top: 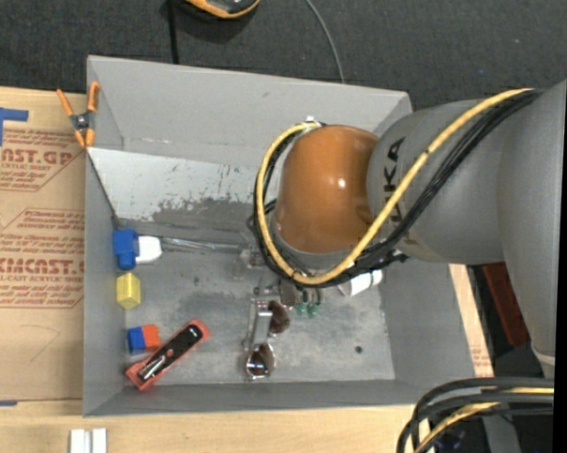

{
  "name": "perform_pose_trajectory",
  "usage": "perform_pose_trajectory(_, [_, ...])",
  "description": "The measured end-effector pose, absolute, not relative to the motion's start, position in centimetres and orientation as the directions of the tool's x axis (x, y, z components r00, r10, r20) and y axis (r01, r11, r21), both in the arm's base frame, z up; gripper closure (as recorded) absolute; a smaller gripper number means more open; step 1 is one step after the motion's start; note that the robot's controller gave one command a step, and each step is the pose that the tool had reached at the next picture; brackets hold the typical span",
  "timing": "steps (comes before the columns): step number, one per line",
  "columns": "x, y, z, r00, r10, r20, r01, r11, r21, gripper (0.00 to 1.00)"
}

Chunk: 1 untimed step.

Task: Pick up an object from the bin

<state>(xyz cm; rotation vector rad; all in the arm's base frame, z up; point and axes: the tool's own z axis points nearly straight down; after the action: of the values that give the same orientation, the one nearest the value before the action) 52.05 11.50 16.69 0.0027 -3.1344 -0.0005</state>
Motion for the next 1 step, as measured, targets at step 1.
perform_pose_trajectory(1, [52.23,11.45,17.13,-1.000,-0.001,0.000,-0.001,1.000,0.001,0.00])
